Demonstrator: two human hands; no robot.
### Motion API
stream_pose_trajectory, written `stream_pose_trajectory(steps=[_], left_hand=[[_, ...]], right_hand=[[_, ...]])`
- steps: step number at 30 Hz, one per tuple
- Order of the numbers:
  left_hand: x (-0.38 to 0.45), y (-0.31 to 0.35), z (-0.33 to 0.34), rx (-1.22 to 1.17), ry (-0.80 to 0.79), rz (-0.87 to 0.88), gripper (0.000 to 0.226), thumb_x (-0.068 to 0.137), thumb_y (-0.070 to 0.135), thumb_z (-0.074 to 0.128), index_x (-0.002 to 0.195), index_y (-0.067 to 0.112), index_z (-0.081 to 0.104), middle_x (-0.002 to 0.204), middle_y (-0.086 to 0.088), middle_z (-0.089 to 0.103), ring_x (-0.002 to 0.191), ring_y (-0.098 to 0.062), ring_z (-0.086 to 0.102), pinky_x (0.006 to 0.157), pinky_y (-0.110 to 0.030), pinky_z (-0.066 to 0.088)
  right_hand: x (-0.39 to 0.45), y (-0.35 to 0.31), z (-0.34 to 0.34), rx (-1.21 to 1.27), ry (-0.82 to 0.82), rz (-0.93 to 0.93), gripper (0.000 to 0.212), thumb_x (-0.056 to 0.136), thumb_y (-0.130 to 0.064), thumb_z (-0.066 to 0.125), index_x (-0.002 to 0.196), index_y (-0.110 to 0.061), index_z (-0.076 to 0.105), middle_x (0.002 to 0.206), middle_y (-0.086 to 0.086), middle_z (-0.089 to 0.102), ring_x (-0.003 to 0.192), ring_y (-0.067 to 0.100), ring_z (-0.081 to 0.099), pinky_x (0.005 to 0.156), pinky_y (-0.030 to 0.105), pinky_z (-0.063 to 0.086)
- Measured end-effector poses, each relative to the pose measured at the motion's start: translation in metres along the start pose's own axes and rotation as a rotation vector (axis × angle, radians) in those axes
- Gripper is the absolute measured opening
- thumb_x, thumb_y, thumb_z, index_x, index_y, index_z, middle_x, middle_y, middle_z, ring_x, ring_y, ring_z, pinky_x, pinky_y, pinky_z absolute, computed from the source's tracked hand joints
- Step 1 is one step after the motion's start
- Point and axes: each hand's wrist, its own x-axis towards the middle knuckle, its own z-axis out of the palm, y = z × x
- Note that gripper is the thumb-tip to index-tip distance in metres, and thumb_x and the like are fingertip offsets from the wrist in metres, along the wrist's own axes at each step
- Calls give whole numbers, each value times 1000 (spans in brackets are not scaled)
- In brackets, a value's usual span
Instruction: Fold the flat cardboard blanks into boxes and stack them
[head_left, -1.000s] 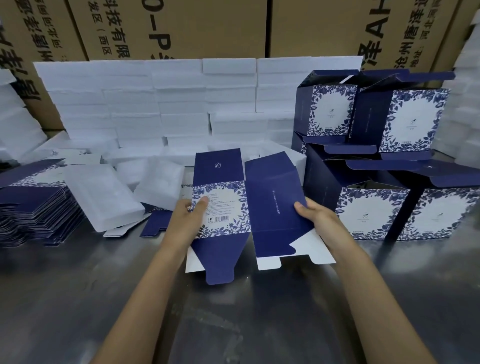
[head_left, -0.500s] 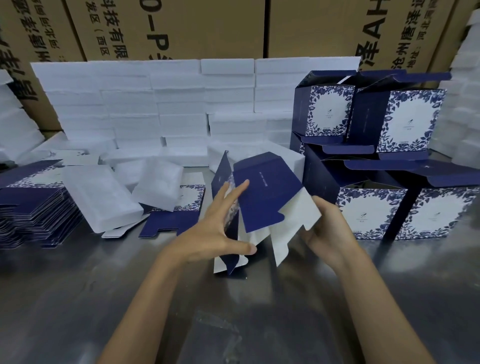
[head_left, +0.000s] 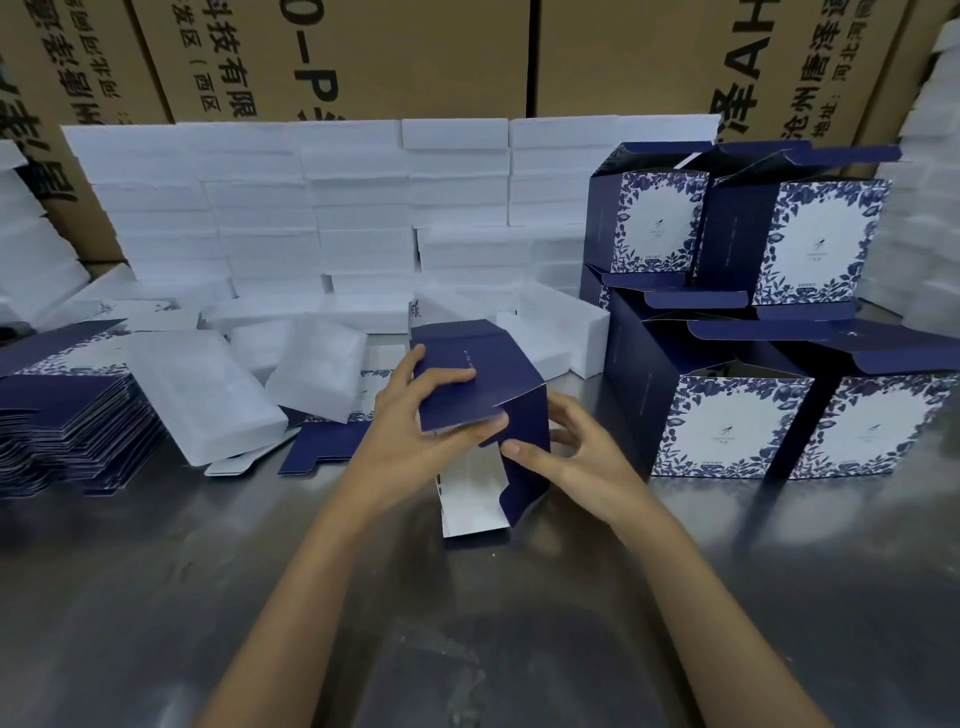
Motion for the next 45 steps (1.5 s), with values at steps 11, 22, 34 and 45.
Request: stream_pose_trajectory(steps=[11,22,34,45], left_hand=[[-3,1,3,8,98,75,52,80,-6,71,117,29,66,155,-1,34,142,-14,33,113,-35,36],[-6,10,4,10,73,75,51,79,-8,69,121,21,68,155,-2,36,142,-15,35,113,-33,34],[-6,8,3,10,59,76,52,78,-11,67,119,21,69,155,0,35,141,-13,35,113,-32,33],[-1,-1,6,-1,72,87,48,79,0,78,114,31,68,154,5,36,140,-15,38,113,-34,35]], right_hand=[[-1,-2,0,-315,115,38,46,75,-56,82,104,-29,58,102,-15,66,86,4,64,72,20,52],[1,10,-9,-589,-34,42,44,88,-38,77,64,-13,51,59,-3,50,56,11,43,49,19,33],[-1,-5,-11,-522,79,-48,52,84,-44,80,58,-18,44,53,-7,42,54,11,37,55,27,36],[-4,-19,-9,-406,171,-196,49,90,-36,75,64,-11,43,56,-3,36,57,13,32,58,33,33]])
